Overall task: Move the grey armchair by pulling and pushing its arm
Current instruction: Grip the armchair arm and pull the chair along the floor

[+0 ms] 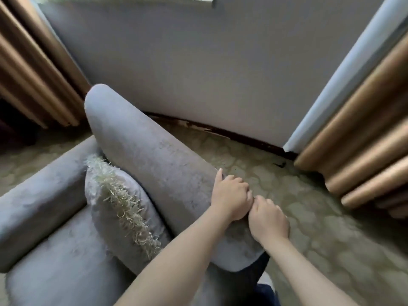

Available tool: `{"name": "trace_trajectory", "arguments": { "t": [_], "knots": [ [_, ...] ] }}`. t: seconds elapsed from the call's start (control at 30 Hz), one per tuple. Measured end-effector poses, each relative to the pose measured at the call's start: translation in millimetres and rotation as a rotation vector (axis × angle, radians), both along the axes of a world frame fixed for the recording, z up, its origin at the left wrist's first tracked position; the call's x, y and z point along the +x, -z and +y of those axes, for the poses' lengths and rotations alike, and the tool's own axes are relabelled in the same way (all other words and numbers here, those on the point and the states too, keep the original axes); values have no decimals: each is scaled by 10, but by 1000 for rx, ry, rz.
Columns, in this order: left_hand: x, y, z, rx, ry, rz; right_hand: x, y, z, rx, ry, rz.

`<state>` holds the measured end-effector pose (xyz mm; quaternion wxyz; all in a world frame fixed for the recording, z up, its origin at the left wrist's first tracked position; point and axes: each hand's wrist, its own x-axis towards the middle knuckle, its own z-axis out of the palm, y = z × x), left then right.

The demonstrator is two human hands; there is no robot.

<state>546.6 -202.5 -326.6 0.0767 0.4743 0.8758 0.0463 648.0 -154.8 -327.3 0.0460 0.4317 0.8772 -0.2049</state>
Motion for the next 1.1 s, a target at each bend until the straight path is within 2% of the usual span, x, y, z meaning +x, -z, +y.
{"name": "trace_trajectory", "arguments": {
  "t": [0.27,0.57,0.83,1.1],
  "knots": [
    [16,97,-6,98,-32,71,-65,99,31,49,71,26],
    [67,60,2,-65,-2,158,-15,166,13,123,66,100],
    [218,95,-172,-26,67,259,173,160,-162,174,78,155],
    [712,142,-434,21,109,180,708,229,-486,200,176,96]
  ]
}}
